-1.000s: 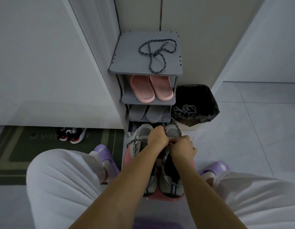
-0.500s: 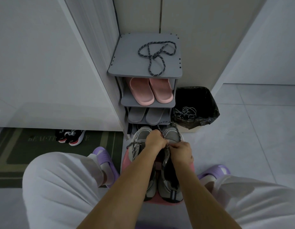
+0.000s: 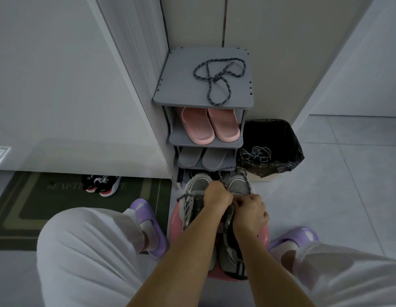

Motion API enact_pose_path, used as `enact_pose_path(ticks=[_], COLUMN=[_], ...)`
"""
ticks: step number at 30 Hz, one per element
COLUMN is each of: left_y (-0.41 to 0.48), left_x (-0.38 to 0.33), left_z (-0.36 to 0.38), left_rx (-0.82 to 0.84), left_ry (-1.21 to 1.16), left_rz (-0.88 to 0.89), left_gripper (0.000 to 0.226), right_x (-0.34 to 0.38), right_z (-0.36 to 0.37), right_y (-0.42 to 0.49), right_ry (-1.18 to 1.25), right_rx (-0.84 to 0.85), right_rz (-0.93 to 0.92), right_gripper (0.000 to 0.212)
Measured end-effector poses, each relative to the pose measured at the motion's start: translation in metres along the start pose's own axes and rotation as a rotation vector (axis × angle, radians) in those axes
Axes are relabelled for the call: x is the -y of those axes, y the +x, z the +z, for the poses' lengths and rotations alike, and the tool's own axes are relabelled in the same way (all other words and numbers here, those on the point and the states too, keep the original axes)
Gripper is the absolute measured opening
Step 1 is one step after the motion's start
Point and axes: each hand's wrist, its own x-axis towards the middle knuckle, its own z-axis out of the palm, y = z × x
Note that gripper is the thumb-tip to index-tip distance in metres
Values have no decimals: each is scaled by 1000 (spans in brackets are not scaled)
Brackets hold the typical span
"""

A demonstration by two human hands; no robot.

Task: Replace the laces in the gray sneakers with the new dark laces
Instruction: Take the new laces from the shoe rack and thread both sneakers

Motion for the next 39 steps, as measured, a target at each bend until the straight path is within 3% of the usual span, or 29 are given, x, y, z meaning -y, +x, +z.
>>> enact_pose_path(ticks=[5,13,18,21,25,28,32,35,39], left_y=[-3,-5,-9,-10,-8,-10,-16,-20,-23], left_x=[3,6,2,3,9,10,7,8,15], left_z=[-8,-13,-17,-17,-15,-12,-10,-10,-15], left_rx=[60,116,152,135,123,101,76,90,141], left_ry=[-28,-104,-77,-63,-93,-96,-55,-34,-79], left_rz=[64,81,63,70,102,131,186,237,268], left_gripper=[46,48,37,28,29,31,32,25,25], right_x=[-1,-9,-8,-9,-34,-56,-40,-15,0], right_z=[-3,-16,-16,-23,-45,-52,-50,-45,-38], right_y=[0,7,9,16,31,37,34,33,31], right_ry=[83,-27,30,268,543,427,243,-30,-318], right_rx=[4,221,237,166,42,68,72,108,192], right_rz=[-14,-161,-136,-51,250,242,-23,-259,-324], right_gripper=[15,27,23,14,8,11,30,22,21])
